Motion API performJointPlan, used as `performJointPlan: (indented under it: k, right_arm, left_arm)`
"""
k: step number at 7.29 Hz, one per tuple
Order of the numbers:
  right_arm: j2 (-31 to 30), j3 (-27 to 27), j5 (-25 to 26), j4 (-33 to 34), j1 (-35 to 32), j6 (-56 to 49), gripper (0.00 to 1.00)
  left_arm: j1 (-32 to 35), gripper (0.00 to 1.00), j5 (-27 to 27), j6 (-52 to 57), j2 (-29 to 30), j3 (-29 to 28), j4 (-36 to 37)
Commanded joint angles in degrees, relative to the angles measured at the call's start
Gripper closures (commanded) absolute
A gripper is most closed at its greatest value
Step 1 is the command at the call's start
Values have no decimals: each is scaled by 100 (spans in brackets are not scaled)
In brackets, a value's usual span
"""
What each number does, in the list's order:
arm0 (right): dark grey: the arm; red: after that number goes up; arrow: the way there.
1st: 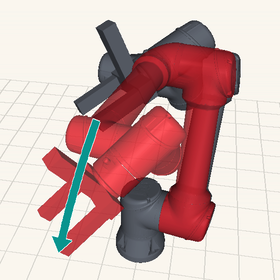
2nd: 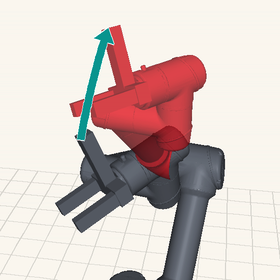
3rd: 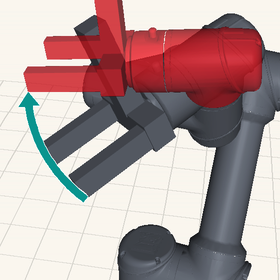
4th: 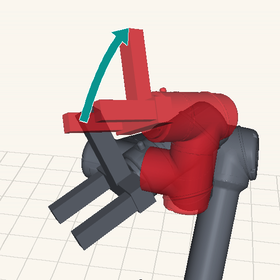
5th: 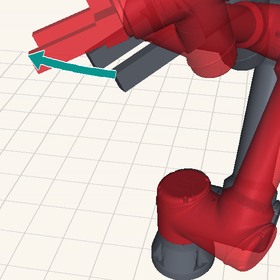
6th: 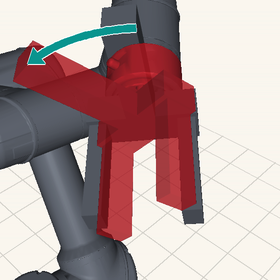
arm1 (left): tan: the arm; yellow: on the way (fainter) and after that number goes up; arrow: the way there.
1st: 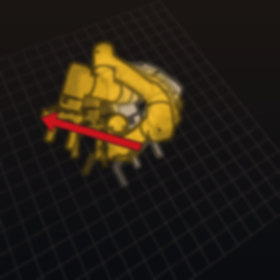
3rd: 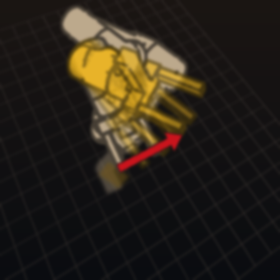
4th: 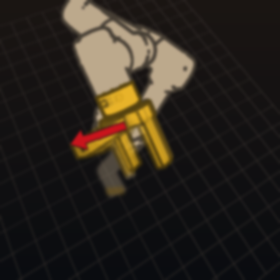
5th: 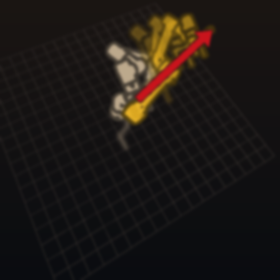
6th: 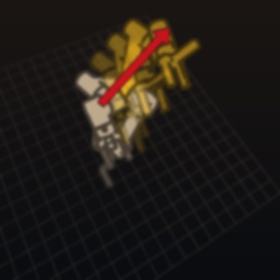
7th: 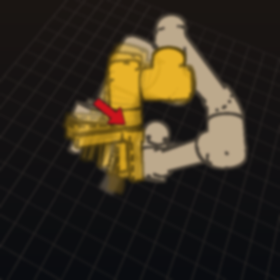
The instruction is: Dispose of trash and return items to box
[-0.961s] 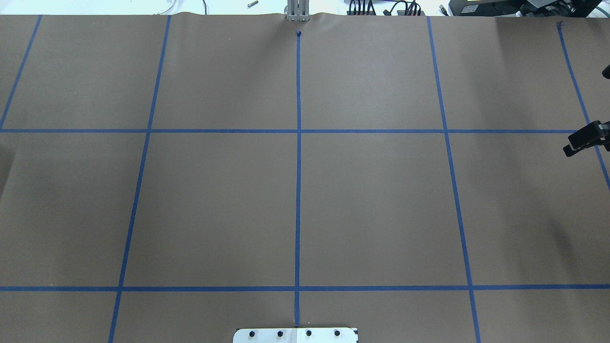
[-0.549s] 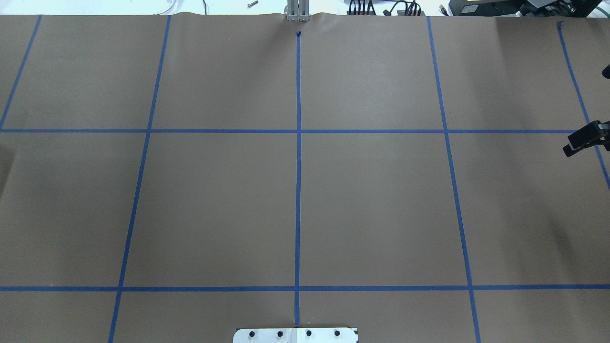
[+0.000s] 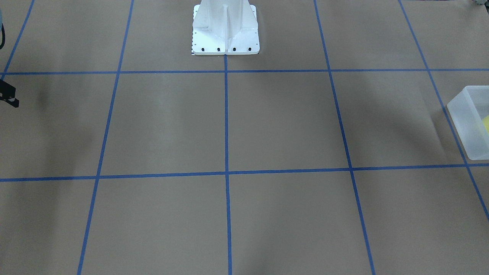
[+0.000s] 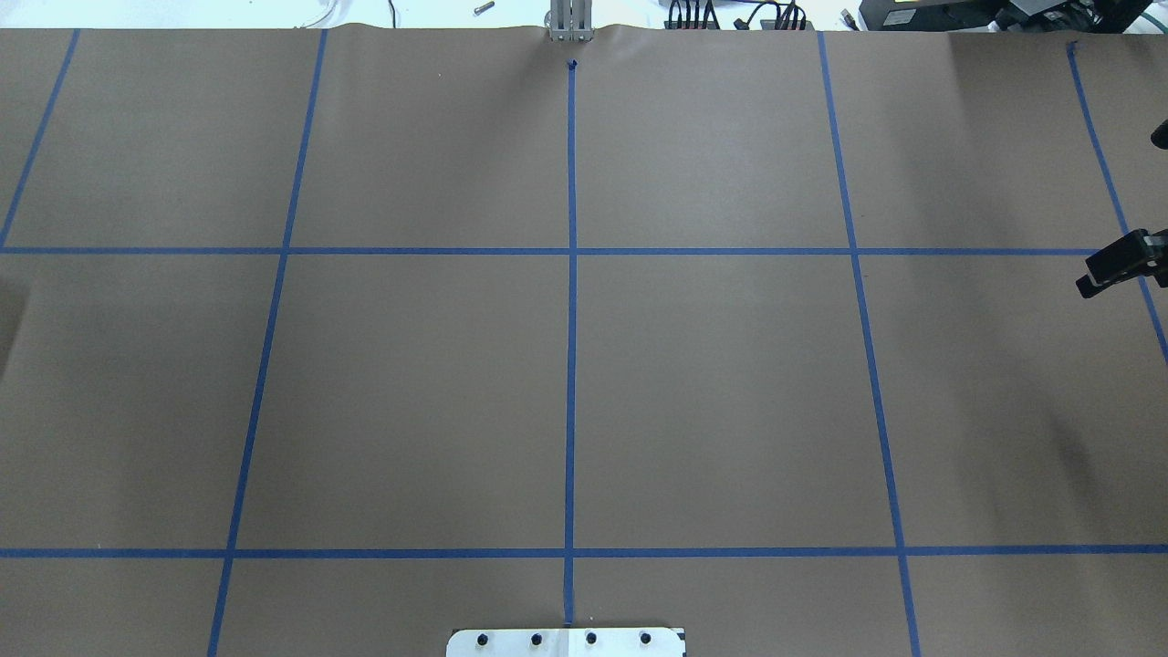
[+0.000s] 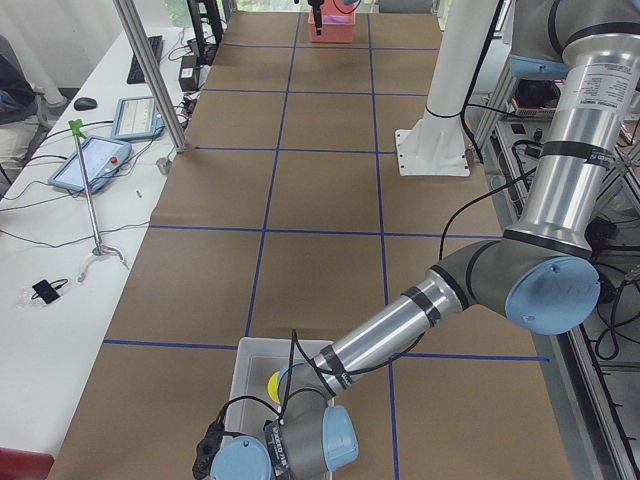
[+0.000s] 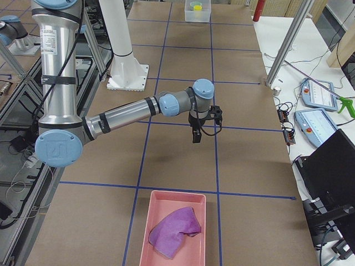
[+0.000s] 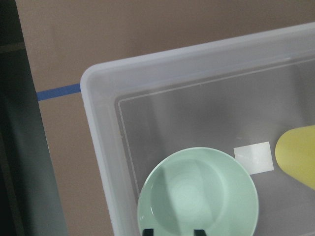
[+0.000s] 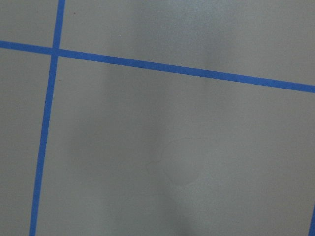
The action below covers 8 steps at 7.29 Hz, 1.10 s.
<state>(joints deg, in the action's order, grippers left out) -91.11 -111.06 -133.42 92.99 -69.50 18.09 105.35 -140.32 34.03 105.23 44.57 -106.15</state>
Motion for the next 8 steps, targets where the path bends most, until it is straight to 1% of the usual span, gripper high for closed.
performJointPlan:
  k: [1, 2, 3, 4, 5, 6, 7, 8]
  right_arm:
    - [-29, -56, 0, 9, -63, -7, 0]
    - [-56, -39, -26, 9, -263, -68, 0]
    - [-56, -47, -61, 9, -492, -77, 0]
    - [-91, -39, -53, 9, -659, -104, 0]
    - [-126, 5, -27, 17, -791, -278, 0]
    - [-240, 14, -18, 44, -949, -593, 0]
    - [-336, 23, 0, 44, -1047, -726, 0]
    - [-433, 23, 17, 18, -1065, -728, 0]
  left_arm:
    - [4, 2, -48, -480, -246, 1999, 1529]
    - [-92, 2, -48, -1364, -744, 3317, 1649]
    - [-572, 2, -48, -2225, -1202, 4496, 1659]
    - [-1238, 2, -40, -3400, -1545, 5499, 1659]
    - [-1758, 2, -39, -4255, -1662, 6171, 1659]
    - [-2172, 2, -39, -4873, -1689, 6517, 1668]
    - [-2550, 2, -39, -5314, -1655, 6686, 1668]
    - [-2815, 2, 100, -5615, -1637, 6748, 1668]
